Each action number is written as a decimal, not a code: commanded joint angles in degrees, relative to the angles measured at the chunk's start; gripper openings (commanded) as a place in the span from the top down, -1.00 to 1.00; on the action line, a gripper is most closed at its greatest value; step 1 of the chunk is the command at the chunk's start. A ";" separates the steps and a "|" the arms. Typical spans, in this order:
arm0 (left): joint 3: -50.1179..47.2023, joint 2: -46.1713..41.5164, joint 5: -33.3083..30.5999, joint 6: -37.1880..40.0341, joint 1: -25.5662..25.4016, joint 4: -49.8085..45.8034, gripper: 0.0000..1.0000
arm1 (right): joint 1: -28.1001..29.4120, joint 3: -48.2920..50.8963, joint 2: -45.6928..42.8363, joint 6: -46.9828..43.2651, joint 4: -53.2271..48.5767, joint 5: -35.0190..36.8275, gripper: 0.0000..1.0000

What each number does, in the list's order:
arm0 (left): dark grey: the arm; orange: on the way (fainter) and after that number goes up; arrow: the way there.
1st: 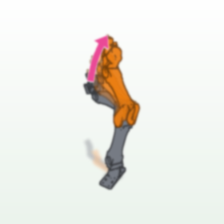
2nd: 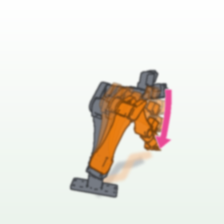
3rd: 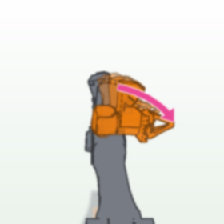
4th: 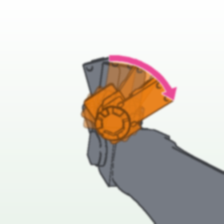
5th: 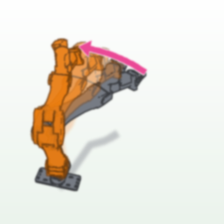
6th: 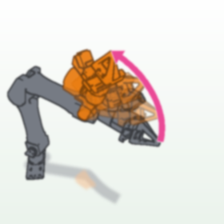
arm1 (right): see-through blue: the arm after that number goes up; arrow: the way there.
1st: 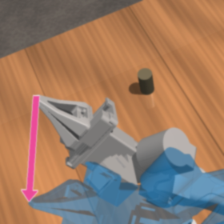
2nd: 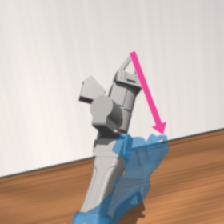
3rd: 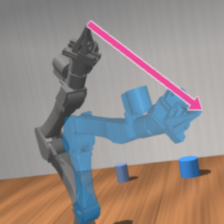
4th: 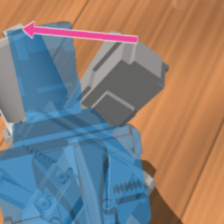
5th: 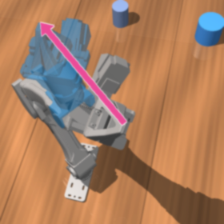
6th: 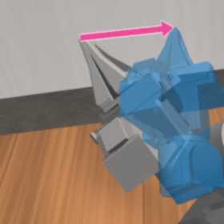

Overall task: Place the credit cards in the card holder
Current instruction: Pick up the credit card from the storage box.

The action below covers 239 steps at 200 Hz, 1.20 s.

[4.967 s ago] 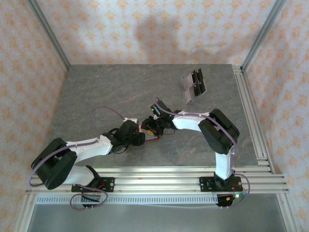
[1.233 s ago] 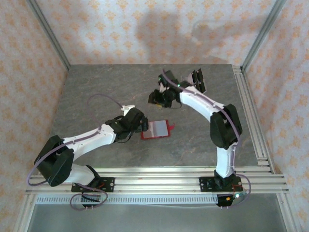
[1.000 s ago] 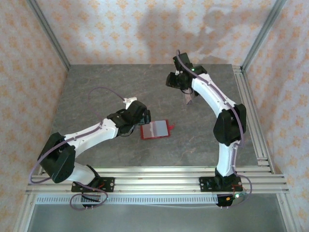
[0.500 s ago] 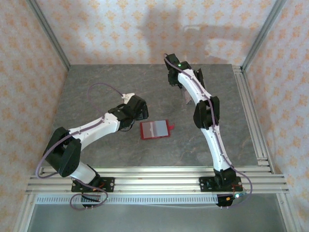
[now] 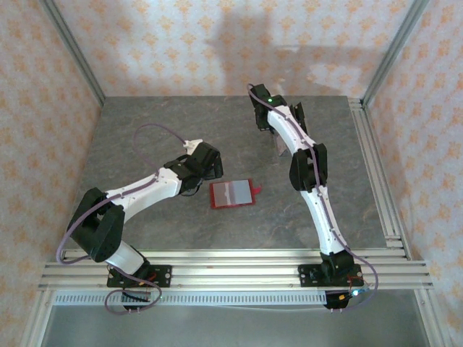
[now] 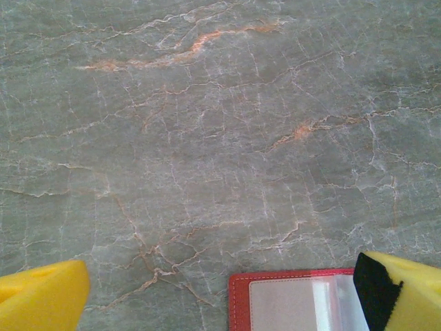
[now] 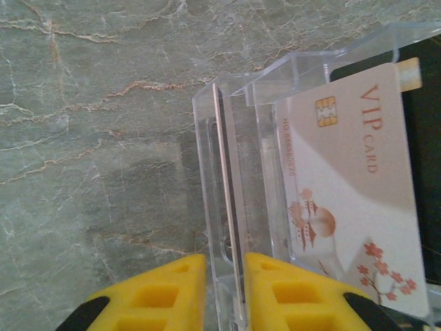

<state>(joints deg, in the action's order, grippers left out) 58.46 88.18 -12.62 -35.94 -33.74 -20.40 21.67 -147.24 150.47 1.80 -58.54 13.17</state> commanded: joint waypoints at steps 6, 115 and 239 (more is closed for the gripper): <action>0.96 -0.03 -0.91 0.70 0.29 -1.89 -1.00 | -0.84 -1.82 1.48 -0.75 0.88 2.11 0.60; 1.31 0.66 -0.39 -0.10 0.38 -2.20 -1.00 | -1.60 -1.90 1.49 -0.83 1.45 1.61 0.92; 2.10 2.24 0.71 -0.49 0.33 -2.37 -1.00 | -2.37 -2.17 1.23 -1.12 2.60 1.11 0.70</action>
<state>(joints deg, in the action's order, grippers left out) 59.16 89.78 -11.97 -36.01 -33.74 -21.23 19.92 -147.24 151.79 0.95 -56.51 13.52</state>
